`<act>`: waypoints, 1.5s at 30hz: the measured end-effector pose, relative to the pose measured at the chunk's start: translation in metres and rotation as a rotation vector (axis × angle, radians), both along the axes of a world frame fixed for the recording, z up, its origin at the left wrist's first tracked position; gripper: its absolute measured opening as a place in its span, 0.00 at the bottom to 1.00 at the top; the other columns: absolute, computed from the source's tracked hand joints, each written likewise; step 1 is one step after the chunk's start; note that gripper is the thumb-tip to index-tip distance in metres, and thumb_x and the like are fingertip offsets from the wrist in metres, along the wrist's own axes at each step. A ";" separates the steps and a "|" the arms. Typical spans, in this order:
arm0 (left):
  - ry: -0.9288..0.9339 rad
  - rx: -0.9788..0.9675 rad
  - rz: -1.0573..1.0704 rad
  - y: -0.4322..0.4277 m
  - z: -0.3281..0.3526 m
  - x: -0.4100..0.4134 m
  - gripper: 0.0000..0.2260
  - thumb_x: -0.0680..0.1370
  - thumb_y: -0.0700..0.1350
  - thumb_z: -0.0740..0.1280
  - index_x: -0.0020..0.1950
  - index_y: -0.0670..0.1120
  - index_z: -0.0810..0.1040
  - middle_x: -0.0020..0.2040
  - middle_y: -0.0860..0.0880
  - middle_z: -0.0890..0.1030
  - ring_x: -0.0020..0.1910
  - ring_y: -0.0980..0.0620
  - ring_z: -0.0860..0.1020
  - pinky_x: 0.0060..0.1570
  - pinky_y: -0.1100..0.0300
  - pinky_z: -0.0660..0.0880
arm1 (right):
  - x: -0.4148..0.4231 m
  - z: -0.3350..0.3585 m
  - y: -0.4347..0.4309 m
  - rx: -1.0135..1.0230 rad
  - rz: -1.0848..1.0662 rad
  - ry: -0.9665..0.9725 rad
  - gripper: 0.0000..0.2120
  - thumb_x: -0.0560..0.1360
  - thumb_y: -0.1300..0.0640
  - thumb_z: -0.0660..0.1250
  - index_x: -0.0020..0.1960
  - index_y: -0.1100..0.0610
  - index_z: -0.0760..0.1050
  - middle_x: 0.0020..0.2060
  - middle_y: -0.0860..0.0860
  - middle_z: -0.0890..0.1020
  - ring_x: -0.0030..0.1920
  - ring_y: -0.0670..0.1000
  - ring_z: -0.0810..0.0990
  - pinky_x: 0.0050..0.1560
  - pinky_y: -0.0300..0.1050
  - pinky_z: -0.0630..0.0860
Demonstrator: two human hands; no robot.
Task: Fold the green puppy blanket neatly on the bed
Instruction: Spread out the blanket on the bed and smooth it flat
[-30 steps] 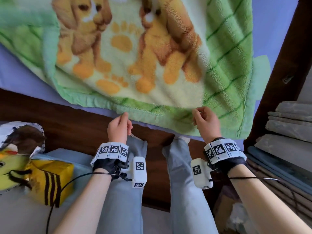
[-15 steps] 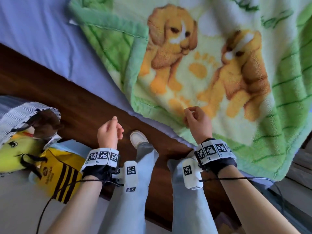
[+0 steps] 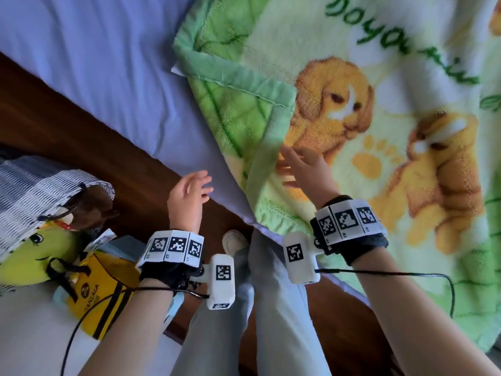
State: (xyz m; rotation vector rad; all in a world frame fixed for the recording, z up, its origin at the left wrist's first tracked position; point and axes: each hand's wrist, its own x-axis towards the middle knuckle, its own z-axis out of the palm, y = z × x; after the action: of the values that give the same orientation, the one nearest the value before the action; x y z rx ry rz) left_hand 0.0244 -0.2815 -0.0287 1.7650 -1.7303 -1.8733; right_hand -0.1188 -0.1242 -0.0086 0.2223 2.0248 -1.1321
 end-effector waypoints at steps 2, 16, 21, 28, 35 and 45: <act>0.018 0.028 0.002 -0.007 0.002 -0.016 0.10 0.80 0.40 0.58 0.56 0.45 0.77 0.53 0.44 0.80 0.49 0.46 0.80 0.50 0.54 0.75 | -0.012 -0.001 -0.014 0.014 0.055 0.008 0.24 0.77 0.43 0.62 0.65 0.58 0.72 0.48 0.53 0.83 0.45 0.52 0.84 0.48 0.53 0.82; -0.036 0.127 -0.024 -0.073 -0.005 -0.101 0.19 0.81 0.46 0.59 0.71 0.45 0.66 0.67 0.44 0.73 0.52 0.49 0.76 0.42 0.61 0.74 | -0.073 -0.005 -0.058 -0.068 0.079 -0.110 0.14 0.72 0.42 0.69 0.48 0.53 0.77 0.36 0.47 0.84 0.31 0.42 0.81 0.33 0.39 0.77; -0.071 0.212 -0.146 -0.094 -0.006 -0.123 0.18 0.81 0.52 0.57 0.67 0.46 0.71 0.61 0.43 0.78 0.52 0.44 0.79 0.51 0.49 0.77 | -0.070 0.000 -0.074 -0.067 0.086 -0.134 0.16 0.75 0.46 0.66 0.43 0.60 0.78 0.27 0.49 0.82 0.24 0.44 0.76 0.28 0.36 0.73; -0.073 0.236 -0.439 -0.135 0.006 -0.148 0.05 0.79 0.44 0.64 0.44 0.48 0.75 0.38 0.48 0.76 0.22 0.59 0.76 0.24 0.65 0.76 | -0.065 0.013 -0.101 0.056 -0.091 -0.112 0.13 0.75 0.50 0.65 0.43 0.61 0.79 0.37 0.56 0.84 0.36 0.52 0.82 0.38 0.50 0.80; -0.008 0.228 -0.638 -0.155 0.017 -0.175 0.06 0.79 0.35 0.62 0.53 0.43 0.73 0.40 0.47 0.80 0.25 0.56 0.80 0.30 0.63 0.80 | -0.051 0.031 -0.145 0.061 -0.239 -0.059 0.10 0.74 0.49 0.64 0.36 0.52 0.73 0.31 0.47 0.78 0.32 0.47 0.76 0.37 0.42 0.74; 0.105 0.346 -0.675 -0.162 0.038 -0.205 0.09 0.79 0.32 0.58 0.56 0.39 0.73 0.48 0.42 0.80 0.38 0.51 0.82 0.42 0.59 0.82 | -0.050 0.048 -0.167 0.009 -0.411 0.016 0.11 0.71 0.52 0.65 0.42 0.61 0.74 0.41 0.59 0.80 0.38 0.52 0.75 0.42 0.51 0.75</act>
State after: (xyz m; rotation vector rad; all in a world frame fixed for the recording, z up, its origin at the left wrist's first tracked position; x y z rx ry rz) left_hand -0.1808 -0.4435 0.0088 1.1902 -2.2631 -2.5938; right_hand -0.1685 -0.2912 0.0392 0.6587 2.0525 -1.3742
